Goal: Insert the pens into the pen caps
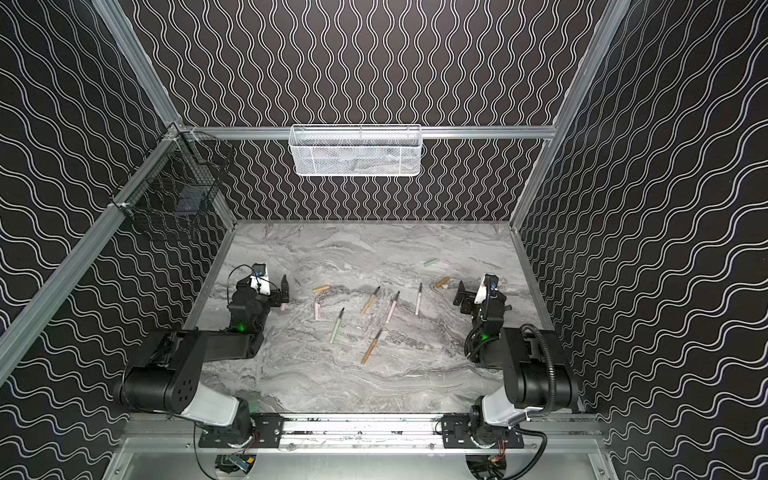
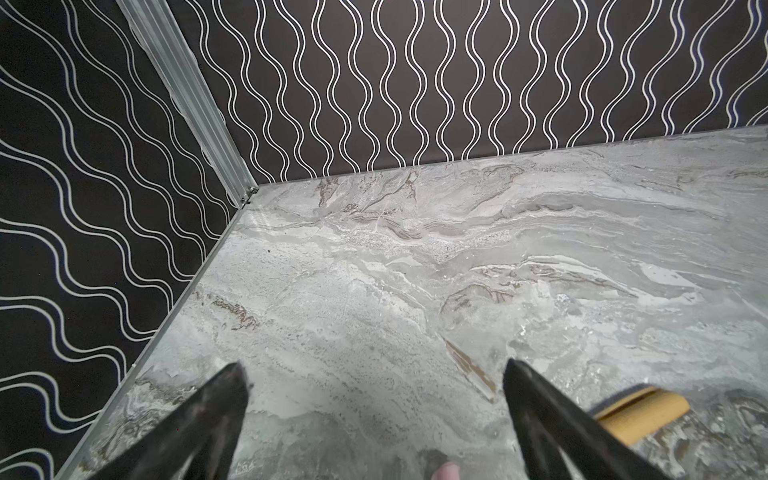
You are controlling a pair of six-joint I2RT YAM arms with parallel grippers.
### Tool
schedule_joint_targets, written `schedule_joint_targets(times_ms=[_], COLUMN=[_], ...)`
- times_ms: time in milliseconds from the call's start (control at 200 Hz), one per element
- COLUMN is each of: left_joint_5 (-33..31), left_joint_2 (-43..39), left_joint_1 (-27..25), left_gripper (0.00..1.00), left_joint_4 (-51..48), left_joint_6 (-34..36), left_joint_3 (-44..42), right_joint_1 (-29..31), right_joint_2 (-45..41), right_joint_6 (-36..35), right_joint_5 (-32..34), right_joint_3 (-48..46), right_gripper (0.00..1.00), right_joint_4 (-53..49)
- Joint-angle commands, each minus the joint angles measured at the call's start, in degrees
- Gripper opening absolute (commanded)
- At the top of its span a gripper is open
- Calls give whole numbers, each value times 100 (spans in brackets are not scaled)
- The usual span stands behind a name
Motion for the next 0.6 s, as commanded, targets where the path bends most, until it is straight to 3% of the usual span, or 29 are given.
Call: schedule_joint_targets(times_ms=[0, 596], left_joint_5=[-3, 6], left_joint_2=[-16, -3], left_joint_1=[3, 3], left_gripper=[99, 99], left_joint_4=[148, 123], left_joint_6=[-77, -61], left_joint_3=[-6, 21], right_joint_1=[8, 0], right_joint_2=[4, 19], right_joint_6=[-5, 15], right_joint_5=[-23, -39], right_joint_3=[27, 46], right_gripper=[100, 100], right_joint_4=[65, 44])
